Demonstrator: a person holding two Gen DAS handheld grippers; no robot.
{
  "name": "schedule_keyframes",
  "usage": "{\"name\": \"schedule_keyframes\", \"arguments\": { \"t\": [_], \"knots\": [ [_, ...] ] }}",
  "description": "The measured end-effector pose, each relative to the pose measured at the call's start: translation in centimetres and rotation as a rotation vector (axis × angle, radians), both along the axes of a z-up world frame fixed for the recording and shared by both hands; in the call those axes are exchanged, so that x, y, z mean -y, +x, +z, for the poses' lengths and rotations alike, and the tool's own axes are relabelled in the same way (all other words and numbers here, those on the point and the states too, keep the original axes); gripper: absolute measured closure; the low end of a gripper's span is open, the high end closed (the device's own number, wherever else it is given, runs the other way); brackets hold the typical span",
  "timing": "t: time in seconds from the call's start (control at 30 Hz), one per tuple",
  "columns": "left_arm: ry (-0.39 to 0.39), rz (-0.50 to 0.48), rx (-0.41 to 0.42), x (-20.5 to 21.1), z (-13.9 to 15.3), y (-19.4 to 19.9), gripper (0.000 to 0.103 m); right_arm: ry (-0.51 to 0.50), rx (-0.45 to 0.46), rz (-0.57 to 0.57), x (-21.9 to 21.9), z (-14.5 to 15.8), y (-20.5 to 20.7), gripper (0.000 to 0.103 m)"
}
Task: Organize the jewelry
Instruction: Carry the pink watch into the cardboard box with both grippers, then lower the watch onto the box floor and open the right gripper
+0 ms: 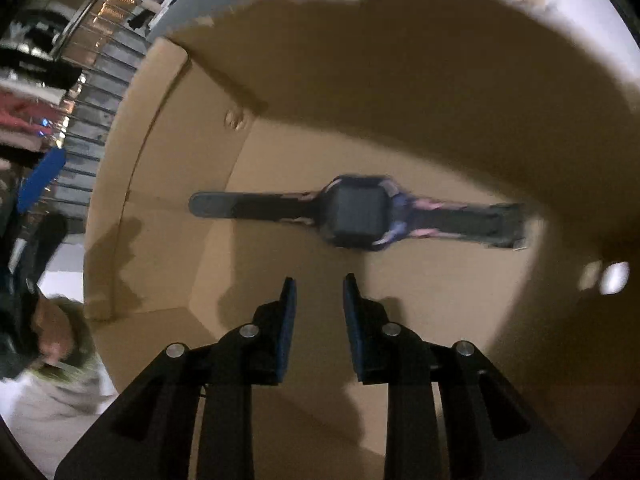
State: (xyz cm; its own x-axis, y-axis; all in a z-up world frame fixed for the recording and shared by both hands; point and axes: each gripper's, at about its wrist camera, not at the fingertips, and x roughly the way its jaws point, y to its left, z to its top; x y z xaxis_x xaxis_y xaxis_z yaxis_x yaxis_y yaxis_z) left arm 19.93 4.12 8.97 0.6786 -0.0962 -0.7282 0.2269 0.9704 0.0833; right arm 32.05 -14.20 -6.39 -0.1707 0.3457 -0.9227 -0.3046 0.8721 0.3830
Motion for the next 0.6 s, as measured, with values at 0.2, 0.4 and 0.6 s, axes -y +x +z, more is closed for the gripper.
{"name": "schedule_keyframes", "arguments": {
  "t": [0.2, 0.4, 0.6],
  "knots": [
    [-0.018, 0.019, 0.004, -1.6, -1.6, -1.0, 0.027, 0.142, -0.056, -0.239, 1.4, -1.3, 1.5, 0.079],
    [-0.069, 0.005, 0.016, -2.4, -2.5, -1.9, 0.025, 0.259, -0.046, -0.503, 5.1, -1.5, 1.5, 0.079],
    [-0.118, -0.013, 0.047, -3.2, -2.6, -3.2, 0.02, 0.207, -0.055, -0.412, 2.8, -1.3, 0.2, 0.079]
  ]
}}
